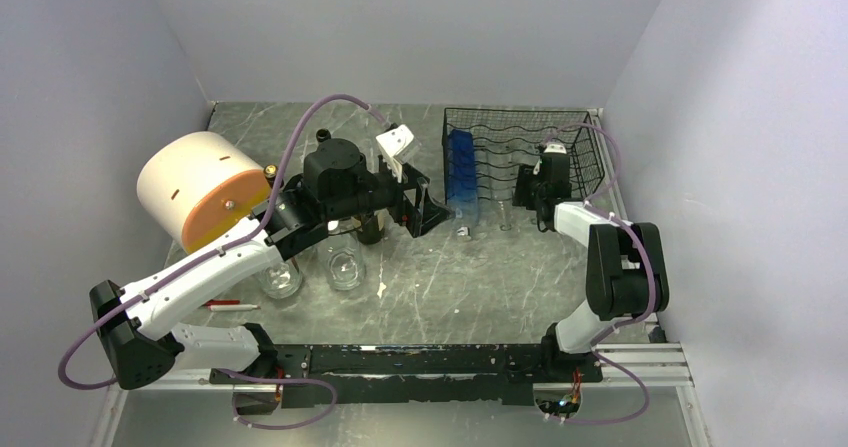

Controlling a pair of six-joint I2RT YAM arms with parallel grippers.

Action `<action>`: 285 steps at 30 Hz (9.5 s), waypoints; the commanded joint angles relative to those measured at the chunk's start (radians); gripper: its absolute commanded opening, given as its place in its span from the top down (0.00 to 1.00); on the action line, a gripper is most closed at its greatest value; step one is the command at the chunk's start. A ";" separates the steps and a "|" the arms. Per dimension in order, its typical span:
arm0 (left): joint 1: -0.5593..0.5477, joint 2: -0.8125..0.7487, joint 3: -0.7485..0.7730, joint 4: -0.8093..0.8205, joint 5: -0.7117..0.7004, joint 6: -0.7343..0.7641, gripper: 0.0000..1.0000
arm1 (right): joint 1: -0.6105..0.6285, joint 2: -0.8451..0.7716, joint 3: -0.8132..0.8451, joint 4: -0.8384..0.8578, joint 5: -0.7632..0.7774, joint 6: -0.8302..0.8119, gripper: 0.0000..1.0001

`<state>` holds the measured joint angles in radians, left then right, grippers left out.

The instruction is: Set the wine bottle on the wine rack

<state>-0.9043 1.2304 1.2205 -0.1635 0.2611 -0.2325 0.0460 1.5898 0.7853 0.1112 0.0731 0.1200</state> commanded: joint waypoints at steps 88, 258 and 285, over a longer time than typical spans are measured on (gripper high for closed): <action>0.001 -0.084 0.127 -0.214 -0.306 0.020 0.01 | -0.006 -0.579 0.177 -0.614 -0.207 0.244 0.35; 0.015 0.186 0.044 0.317 0.075 1.839 0.93 | 0.859 -0.716 0.683 -1.021 0.186 0.209 0.26; -0.014 0.187 0.022 0.246 -0.026 1.943 0.93 | 0.858 -0.591 0.452 -0.946 0.190 0.273 0.50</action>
<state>-0.9100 1.4460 1.2179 0.0025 0.2512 1.7000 0.9005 1.0100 1.2644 -0.9047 0.2581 0.3962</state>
